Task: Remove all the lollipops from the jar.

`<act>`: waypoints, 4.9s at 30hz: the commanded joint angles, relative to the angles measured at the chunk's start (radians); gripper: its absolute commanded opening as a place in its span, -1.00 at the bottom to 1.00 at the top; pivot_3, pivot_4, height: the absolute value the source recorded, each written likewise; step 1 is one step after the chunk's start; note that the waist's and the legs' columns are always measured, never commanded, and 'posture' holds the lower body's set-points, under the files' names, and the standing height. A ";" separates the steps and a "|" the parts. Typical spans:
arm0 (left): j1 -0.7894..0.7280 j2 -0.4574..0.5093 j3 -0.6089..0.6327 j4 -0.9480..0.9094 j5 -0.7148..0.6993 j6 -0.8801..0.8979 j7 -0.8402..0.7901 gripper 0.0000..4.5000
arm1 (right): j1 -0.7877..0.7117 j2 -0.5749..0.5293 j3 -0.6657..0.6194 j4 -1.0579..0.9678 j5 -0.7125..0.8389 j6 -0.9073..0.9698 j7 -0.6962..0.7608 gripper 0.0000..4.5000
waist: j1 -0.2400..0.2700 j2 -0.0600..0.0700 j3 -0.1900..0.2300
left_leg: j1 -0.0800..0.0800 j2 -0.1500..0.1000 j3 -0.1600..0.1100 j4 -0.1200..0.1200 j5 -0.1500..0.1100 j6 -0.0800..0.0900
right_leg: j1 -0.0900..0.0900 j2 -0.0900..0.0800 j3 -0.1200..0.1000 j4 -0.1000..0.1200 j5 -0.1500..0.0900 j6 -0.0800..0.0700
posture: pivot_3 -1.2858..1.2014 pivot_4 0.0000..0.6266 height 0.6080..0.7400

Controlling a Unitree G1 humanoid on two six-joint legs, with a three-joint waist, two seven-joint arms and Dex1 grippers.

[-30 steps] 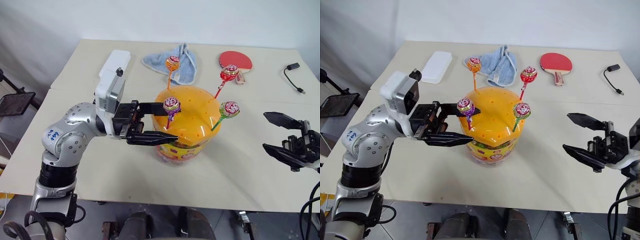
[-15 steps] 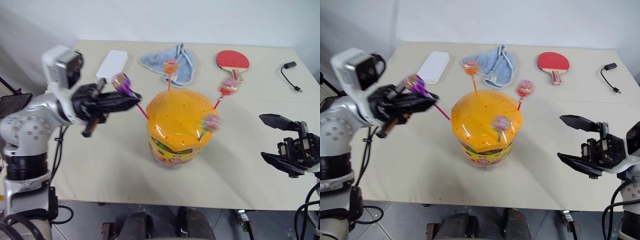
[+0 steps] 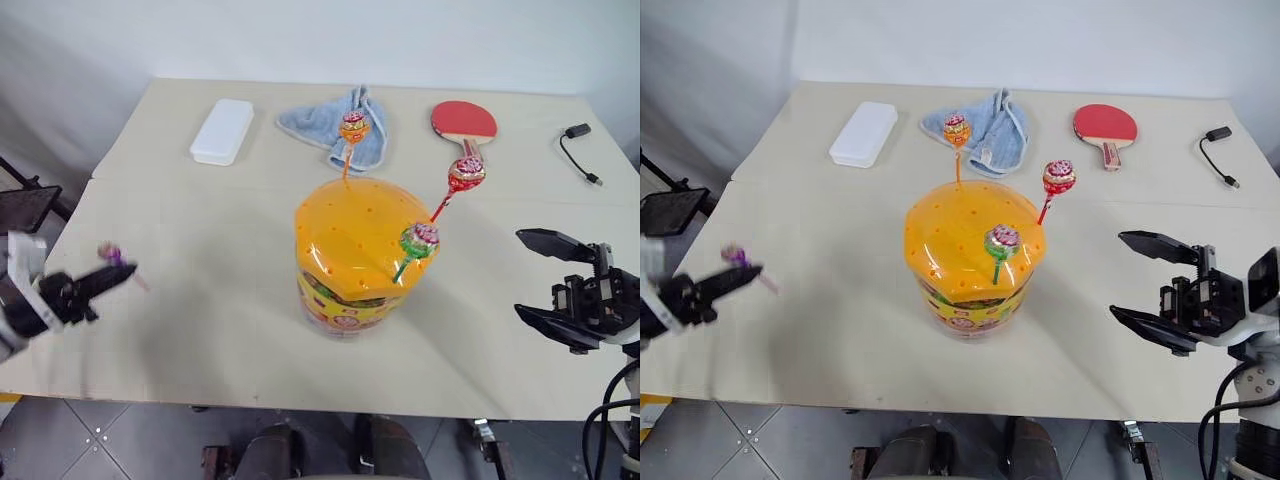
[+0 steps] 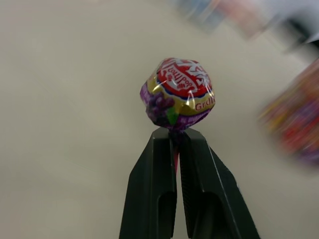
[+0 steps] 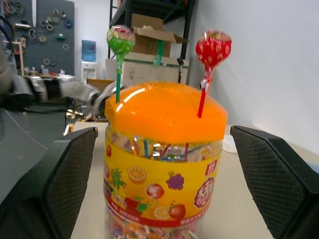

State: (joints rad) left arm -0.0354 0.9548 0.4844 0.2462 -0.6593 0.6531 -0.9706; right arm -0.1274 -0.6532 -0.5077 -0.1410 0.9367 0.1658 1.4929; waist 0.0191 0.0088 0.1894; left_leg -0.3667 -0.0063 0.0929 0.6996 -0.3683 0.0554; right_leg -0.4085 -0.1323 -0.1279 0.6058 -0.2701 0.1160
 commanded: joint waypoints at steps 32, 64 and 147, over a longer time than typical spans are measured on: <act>-0.275 0.059 0.011 -0.092 -0.063 -0.134 -0.287 0.99 | 0.083 -0.021 -0.142 -0.005 -0.021 -0.088 -0.127 1.00 | -0.006 0.007 -0.002 | 0.009 0.001 0.005 -0.006 -0.003 -0.005 | -0.001 -0.006 0.007 0.005 -0.003 -0.006 | 0.03 -0.52 1.00; -1.118 -0.486 -0.488 0.026 0.006 0.117 -0.196 -0.54 | 0.208 0.033 -0.206 -0.266 0.078 -0.038 -0.318 1.00 | 0.008 0.001 0.001 | 0.006 0.000 0.009 0.000 0.000 0.001 | 0.000 0.007 0.002 0.004 0.000 0.000 | 0.03 -0.52 1.00; -0.156 -0.154 0.050 -0.571 -0.324 -0.052 -0.176 1.00 | -0.497 -0.011 0.218 -0.005 0.122 0.446 -0.357 -0.97 | -0.019 0.003 0.000 | 0.006 0.003 0.002 -0.002 -0.003 -0.004 | -0.002 0.002 0.011 0.007 -0.004 -0.008 | 0.03 -0.52 1.00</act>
State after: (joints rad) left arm -0.1801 0.8044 0.5412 -0.3018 -0.9597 0.6196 -1.1516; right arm -0.5916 -0.6475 -0.2245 -0.1470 1.0154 0.6147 1.1351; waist -0.0002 0.0123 0.1896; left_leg -0.3609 -0.0038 0.0951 0.6981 -0.3710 0.0511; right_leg -0.4101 -0.1302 -0.1170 0.6124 -0.2742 0.1087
